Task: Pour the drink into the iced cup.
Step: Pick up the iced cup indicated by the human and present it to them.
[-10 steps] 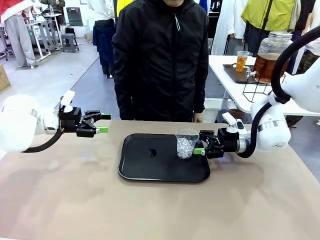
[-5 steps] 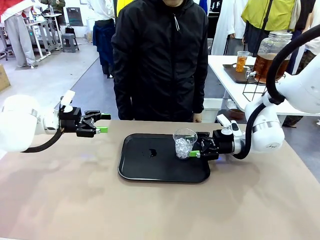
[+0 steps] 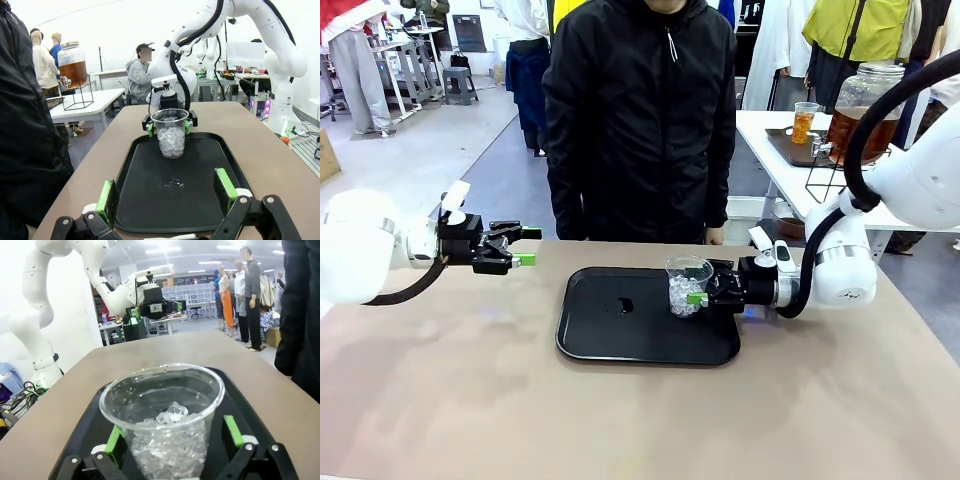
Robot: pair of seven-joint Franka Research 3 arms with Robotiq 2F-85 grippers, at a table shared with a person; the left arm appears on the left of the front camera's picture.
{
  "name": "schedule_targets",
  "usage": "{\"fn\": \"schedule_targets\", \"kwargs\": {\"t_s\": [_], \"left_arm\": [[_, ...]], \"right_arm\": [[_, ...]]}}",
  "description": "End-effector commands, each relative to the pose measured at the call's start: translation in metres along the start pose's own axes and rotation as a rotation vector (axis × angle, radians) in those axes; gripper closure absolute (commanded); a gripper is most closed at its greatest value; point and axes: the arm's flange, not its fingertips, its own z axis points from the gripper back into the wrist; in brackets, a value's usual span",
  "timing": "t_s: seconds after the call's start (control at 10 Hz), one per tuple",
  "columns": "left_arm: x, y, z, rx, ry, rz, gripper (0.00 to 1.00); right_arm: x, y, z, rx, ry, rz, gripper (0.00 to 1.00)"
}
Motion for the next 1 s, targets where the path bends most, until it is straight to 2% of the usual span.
{"fn": "schedule_targets", "kwargs": {"t_s": [0.0, 0.6, 0.8, 0.9], "left_arm": [[0.0022, 0.0013, -0.0002, 0.0, -0.002, 0.006, 0.0], [0.0022, 0.0013, -0.0002, 0.0, -0.002, 0.006, 0.0], [0.0022, 0.0013, -0.0002, 0.0, -0.002, 0.006, 0.0], [0.0022, 0.0013, -0.0002, 0.0, -0.002, 0.006, 0.0]], "right_arm": [[-0.0004, -0.008, -0.014, -0.019, -0.001, 0.005, 0.0], [-0.0013, -0.0064, -0.0212, -0.001, 0.019, -0.03, 0.0], [-0.0015, -0.0053, -0.02, 0.014, 0.017, -0.034, 0.32], [-0.0015, -0.0051, -0.0194, 0.012, 0.018, -0.044, 0.32]]}}
